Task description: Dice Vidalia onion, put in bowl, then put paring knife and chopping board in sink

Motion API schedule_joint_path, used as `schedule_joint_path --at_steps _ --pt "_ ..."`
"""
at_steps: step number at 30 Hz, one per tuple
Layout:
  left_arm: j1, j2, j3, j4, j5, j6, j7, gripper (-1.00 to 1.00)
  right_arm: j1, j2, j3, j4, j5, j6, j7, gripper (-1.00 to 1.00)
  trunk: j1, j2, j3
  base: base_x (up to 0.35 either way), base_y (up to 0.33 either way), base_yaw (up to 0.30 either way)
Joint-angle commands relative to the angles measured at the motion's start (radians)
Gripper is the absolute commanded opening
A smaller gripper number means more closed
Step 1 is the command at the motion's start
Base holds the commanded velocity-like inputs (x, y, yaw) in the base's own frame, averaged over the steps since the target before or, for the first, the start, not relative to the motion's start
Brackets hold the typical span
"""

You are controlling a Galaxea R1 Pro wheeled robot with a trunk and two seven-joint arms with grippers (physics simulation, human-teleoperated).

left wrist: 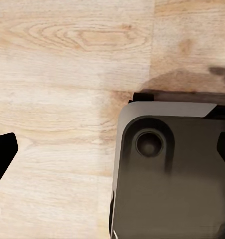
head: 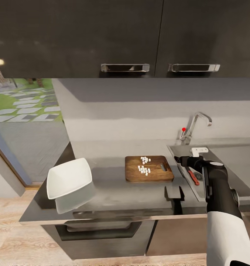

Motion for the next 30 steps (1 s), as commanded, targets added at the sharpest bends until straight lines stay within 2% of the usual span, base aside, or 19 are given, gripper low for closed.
schedule_joint_path --at_steps 1,30 --pt "-0.002 0.0 -0.009 0.004 0.008 -0.007 0.0 1.0 -0.001 0.0 -0.002 -0.001 0.011 0.002 0.01 1.0 0.0 -0.001 -0.003 0.0 0.0 0.0" --pt "-0.002 0.002 -0.009 0.005 0.008 -0.006 0.0 1.0 0.001 0.003 0.0 0.036 0.012 0.001 0.008 1.0 0.0 -0.001 -0.048 0.0 0.0 0.0"
